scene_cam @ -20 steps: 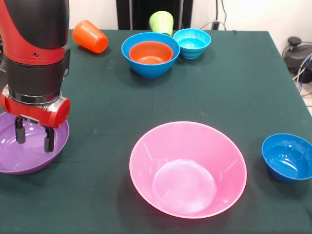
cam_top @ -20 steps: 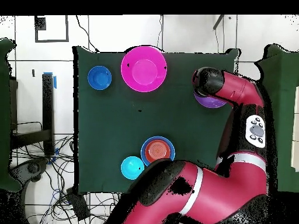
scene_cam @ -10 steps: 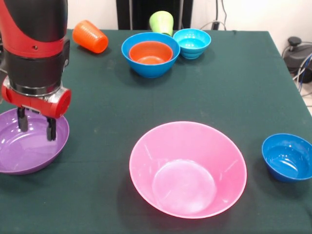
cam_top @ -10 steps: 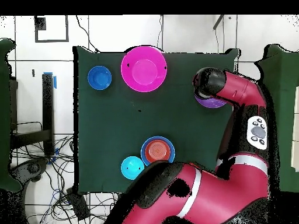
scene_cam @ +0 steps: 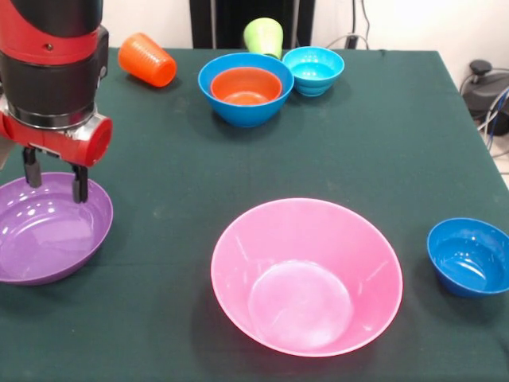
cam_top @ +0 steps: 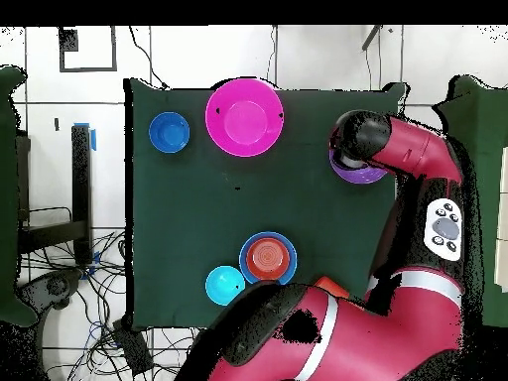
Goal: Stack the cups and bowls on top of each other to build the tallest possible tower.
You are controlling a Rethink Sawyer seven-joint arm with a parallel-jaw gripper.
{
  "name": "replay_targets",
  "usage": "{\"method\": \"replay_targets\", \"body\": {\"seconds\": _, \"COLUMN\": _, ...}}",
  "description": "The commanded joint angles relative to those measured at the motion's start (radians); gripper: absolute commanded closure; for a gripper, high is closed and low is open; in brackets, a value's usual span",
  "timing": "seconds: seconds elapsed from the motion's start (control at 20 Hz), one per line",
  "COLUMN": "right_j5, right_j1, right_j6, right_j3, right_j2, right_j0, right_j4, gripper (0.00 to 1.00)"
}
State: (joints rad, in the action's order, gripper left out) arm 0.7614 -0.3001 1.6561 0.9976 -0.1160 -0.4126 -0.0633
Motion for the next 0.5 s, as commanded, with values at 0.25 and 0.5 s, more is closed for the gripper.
{"method": "replay_targets", "body": {"seconds": 0.25, "right_j5": -0.046, "right_j1": 0.030, "right_j6": 0.109, "right_j3": 0.062, "right_j2": 0.031, "right_j0": 0.049, "right_j4": -0.039, "gripper": 0.00}}
{"method": "replay_targets", "body": {"seconds": 0.5, "right_j5": -0.127, "right_j1": 0.059, "right_j6": 0.139, "right_j3": 0.052, "right_j2": -0.010, "right_j0": 0.078, "right_j4": -0.061, "gripper": 0.00}}
